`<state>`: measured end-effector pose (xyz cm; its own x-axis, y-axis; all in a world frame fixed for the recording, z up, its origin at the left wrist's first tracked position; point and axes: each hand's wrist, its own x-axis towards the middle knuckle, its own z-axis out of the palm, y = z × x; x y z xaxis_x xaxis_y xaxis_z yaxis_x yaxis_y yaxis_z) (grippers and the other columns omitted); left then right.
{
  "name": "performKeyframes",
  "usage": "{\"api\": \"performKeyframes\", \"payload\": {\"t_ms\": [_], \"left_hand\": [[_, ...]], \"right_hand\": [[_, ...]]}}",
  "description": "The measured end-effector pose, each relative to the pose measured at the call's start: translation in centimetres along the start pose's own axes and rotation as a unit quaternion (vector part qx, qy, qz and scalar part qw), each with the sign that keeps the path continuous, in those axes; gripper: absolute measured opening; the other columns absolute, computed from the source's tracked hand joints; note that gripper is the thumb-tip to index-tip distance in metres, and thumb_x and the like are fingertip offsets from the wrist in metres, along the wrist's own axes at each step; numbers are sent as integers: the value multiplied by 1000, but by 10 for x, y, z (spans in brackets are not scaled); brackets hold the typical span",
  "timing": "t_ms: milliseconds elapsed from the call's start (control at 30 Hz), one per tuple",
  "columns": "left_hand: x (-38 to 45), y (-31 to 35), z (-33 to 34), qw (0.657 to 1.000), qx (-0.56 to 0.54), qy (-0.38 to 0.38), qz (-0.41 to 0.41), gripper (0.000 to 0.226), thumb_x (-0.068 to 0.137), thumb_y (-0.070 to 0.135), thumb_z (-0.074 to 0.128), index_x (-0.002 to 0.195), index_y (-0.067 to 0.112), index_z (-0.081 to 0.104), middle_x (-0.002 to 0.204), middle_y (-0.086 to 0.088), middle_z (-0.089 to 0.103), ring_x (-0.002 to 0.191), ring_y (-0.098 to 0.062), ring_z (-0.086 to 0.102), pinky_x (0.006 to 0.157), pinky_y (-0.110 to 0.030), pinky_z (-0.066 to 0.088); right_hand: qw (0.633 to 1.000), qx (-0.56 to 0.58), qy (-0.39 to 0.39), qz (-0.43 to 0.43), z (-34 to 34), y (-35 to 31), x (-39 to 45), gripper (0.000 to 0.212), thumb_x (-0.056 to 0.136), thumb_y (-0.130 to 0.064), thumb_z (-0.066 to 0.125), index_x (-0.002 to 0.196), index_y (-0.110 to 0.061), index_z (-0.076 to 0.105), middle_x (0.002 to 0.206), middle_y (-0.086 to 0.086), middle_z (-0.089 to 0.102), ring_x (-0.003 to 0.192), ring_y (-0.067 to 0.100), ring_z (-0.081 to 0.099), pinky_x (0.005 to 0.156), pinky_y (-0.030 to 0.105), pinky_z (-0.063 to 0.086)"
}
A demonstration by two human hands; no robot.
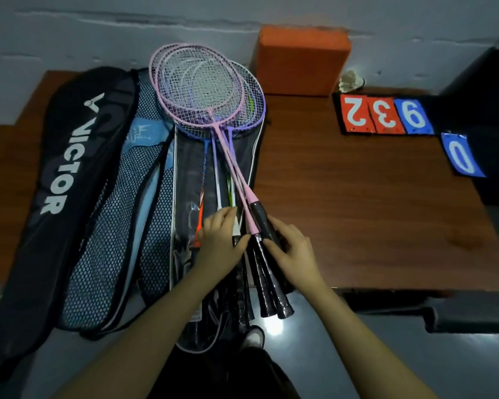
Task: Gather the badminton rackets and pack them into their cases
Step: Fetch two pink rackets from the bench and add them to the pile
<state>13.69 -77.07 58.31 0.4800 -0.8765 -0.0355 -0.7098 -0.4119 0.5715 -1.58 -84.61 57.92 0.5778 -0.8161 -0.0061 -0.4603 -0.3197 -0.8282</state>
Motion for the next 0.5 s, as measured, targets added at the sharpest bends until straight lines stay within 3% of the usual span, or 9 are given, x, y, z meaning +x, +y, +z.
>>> {"api": "performKeyframes", "payload": {"t_ms": [67, 167, 300, 500], "left_hand": [[1, -1, 2, 999, 39, -13, 8, 71, 76, 51, 38, 133, 8, 45, 135, -10, 49, 122, -32, 44, 97, -49, 39], [-1, 3, 4, 996, 82, -24, 20, 63, 82, 40, 44, 135, 5, 42, 139, -11, 46, 126, -32, 43, 98, -51, 38], [-3, 6, 2, 993, 111, -37, 20, 61, 84, 40, 42, 133, 4, 44, 136, -12, 50, 122, -34, 48, 94, -51, 40], [-4, 6, -19, 991, 120, -40, 33, 59, 84, 41, 39, 132, 7, 47, 136, -13, 49, 123, -30, 48, 99, -45, 36]], "right_hand": [[999, -45, 15, -7, -3, 5, 0, 45, 86, -31, 57, 131, -32, 50, 105, -6, 62, 96, 15, 59, 89, 46, 43], [990, -131, -5, 46, -10, 10, 3, 42, 95, -35, 47, 137, -35, 40, 117, 0, 56, 110, 22, 50, 91, 39, 28], [965, -245, -77, 58, -13, 11, 6, 51, 97, -46, 35, 145, -33, 24, 133, 4, 45, 120, 28, 39, 99, 47, 21], [959, -280, -21, 33, -12, -12, 7, 45, 96, -33, 40, 140, -23, 36, 122, 8, 49, 109, 29, 43, 90, 42, 26]]}}
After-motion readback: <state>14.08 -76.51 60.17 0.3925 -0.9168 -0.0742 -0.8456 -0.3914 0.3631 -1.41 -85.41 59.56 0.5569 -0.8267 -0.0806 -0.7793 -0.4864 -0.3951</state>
